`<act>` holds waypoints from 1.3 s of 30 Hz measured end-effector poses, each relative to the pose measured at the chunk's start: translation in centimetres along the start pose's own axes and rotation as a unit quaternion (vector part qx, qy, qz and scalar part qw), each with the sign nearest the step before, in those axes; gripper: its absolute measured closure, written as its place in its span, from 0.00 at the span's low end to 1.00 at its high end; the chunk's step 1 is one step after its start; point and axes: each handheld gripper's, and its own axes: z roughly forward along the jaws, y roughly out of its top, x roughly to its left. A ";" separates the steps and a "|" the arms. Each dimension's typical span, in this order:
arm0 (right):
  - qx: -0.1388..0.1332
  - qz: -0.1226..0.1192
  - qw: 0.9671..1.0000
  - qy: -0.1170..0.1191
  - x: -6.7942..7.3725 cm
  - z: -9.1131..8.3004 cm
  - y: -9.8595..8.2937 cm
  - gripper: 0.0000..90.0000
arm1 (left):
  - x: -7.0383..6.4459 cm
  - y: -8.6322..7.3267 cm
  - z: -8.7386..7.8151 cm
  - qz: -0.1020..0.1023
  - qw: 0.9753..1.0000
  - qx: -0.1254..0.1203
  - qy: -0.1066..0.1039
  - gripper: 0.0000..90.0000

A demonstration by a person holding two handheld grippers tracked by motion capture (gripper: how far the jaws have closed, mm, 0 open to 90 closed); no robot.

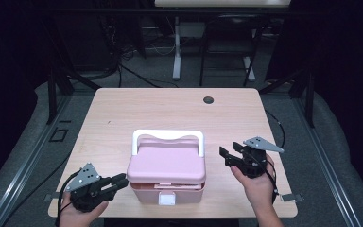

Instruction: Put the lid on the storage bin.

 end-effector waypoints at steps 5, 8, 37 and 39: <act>-0.002 0.000 1.000 0.000 0.0 0.0 0.0 0.49 | -0.1 -0.3 0.0 0.002 1.000 0.005 0.006 0.84; -0.002 0.002 1.000 0.000 -0.1 0.0 0.0 0.49 | -0.1 -0.6 0.0 0.000 1.000 0.009 0.008 0.84; -0.006 0.005 1.000 -0.003 -0.3 -0.2 0.1 0.49 | 1.2 0.1 -1.0 -0.019 1.000 -0.001 0.014 0.80; -0.005 0.005 1.000 -0.003 -0.3 -0.2 0.1 0.49 | 1.3 0.2 -1.0 -0.021 1.000 -0.005 0.014 0.78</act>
